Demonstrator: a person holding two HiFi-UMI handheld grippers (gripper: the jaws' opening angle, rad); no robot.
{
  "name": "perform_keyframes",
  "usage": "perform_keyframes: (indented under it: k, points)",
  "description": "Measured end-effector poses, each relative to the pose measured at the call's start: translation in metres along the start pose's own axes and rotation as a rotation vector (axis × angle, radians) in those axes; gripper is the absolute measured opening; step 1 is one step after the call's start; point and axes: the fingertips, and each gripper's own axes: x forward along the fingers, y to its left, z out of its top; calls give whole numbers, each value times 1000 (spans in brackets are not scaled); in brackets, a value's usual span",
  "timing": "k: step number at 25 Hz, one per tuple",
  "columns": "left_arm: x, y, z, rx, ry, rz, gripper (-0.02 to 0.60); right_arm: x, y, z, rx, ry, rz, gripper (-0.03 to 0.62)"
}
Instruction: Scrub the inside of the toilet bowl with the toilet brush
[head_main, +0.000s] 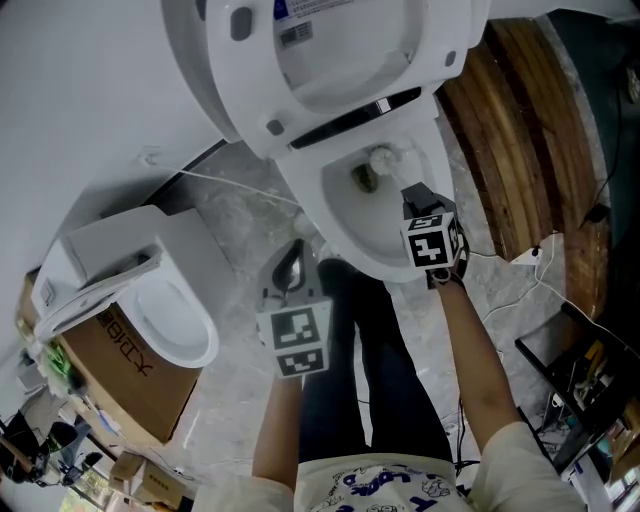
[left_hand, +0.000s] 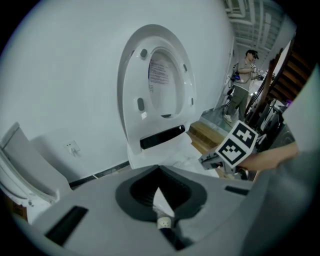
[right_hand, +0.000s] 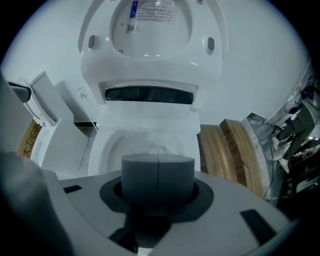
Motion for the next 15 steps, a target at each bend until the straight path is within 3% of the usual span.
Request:
perform_keyframes:
  k: [5, 15]
  points:
    - [-3, 3, 0, 7, 0, 2, 2, -7, -21, -19, -31, 7, -48, 166]
    - [-6, -3, 3, 19, -8, -5, 2, -21, -27, -57, -104, 45, -53, 167]
